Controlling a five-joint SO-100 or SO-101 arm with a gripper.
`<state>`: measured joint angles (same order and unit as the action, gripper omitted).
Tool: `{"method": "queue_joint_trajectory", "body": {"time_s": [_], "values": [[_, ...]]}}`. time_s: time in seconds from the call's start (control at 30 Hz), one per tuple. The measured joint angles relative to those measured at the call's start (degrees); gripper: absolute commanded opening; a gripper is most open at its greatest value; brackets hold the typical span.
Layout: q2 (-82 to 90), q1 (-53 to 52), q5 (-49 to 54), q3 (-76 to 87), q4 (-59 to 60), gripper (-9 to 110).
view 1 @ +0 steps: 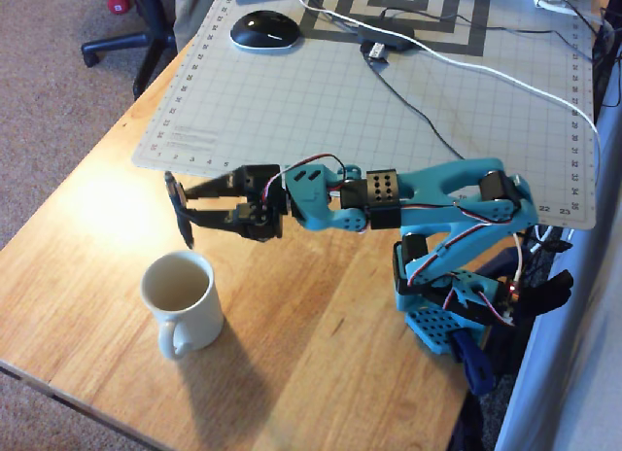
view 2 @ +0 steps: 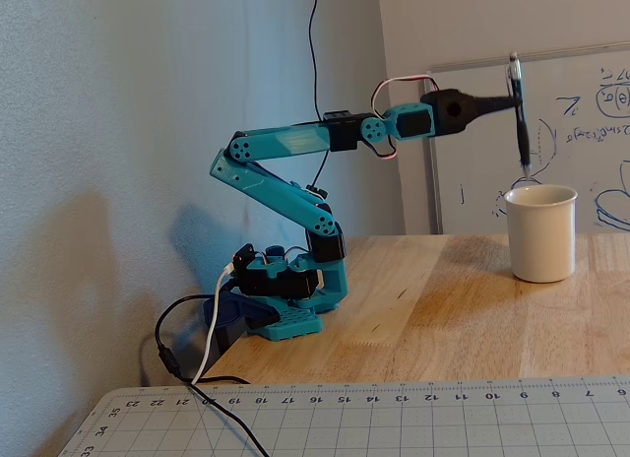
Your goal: Grasp a pen and put it in a mug.
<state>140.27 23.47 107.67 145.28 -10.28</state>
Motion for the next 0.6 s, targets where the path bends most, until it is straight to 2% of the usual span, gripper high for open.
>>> {"method": "queue_joint_trajectory", "body": {"time_s": [0.17, 0.6], "values": [[-3.34, 0.00, 0.00, -0.35, -3.60, 3], [-16.61, 3.43, 0.00, 1.14, -3.87, 4]]}}
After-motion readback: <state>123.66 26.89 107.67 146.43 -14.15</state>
